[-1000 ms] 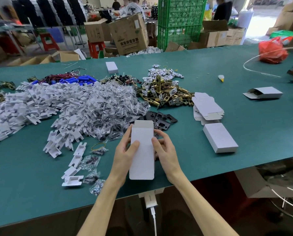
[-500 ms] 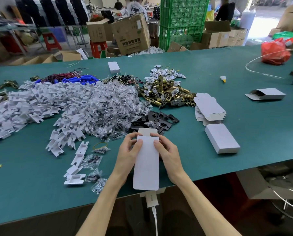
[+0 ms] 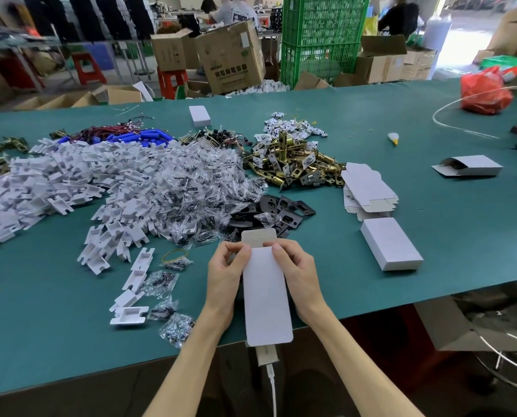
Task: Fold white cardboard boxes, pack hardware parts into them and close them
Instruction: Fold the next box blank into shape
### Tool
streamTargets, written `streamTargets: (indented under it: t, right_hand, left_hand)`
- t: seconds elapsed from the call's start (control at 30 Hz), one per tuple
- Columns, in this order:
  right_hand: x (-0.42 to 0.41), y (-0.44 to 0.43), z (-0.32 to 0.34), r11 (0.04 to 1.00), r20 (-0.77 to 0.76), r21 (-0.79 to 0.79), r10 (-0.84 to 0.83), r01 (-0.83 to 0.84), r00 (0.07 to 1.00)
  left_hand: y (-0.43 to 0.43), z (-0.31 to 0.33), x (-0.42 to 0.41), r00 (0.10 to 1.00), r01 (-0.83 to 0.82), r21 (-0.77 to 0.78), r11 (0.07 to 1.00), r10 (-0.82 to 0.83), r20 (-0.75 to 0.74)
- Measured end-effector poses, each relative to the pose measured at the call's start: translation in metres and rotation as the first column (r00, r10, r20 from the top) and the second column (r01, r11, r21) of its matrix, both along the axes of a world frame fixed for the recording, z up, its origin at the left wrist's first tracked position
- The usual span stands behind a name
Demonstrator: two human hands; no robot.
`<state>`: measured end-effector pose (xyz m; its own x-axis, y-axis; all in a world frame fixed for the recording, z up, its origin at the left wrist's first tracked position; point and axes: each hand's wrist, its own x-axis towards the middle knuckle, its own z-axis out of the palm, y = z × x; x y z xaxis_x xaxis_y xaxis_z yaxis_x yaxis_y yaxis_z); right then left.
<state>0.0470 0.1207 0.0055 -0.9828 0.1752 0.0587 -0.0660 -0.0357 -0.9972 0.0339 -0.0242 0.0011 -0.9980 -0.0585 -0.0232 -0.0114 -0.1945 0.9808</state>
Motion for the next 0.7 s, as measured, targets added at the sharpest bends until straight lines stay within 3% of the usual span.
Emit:
streamTargets:
  t: [0.2,0.37,0.47,0.7]
  right_hand:
    - [0.0028,0.0009,0.0035,1.000,-0.016,-0.002,0.012,-0.012,1.000]
    - [0.0048,0.0002,0.0060,0.989,-0.060,-0.142,0.023,-0.031,0.998]
    - [0.0028,-0.0002,0.0034,0.995,-0.042,-0.097,0.034,-0.038,0.999]
    - [0.0018,0.0001,-0.0005,0.999,-0.047,0.024,0.045,-0.044,0.998]
  left_hand:
    - [-0.0009,-0.0010,0.0020,0.998,0.015,-0.065,0.998,-0.019,-0.065]
    - [-0.0006,-0.0021,0.0039,0.993,-0.022,0.003,1.000,0.022,-0.112]
    - [-0.0009,-0.0034,0.0044,0.996,-0.034,0.024,0.999,0.036,-0.087]
    - [0.0023,-0.0013,0.0029,0.995,-0.018,-0.098,0.995,0.008,-0.101]
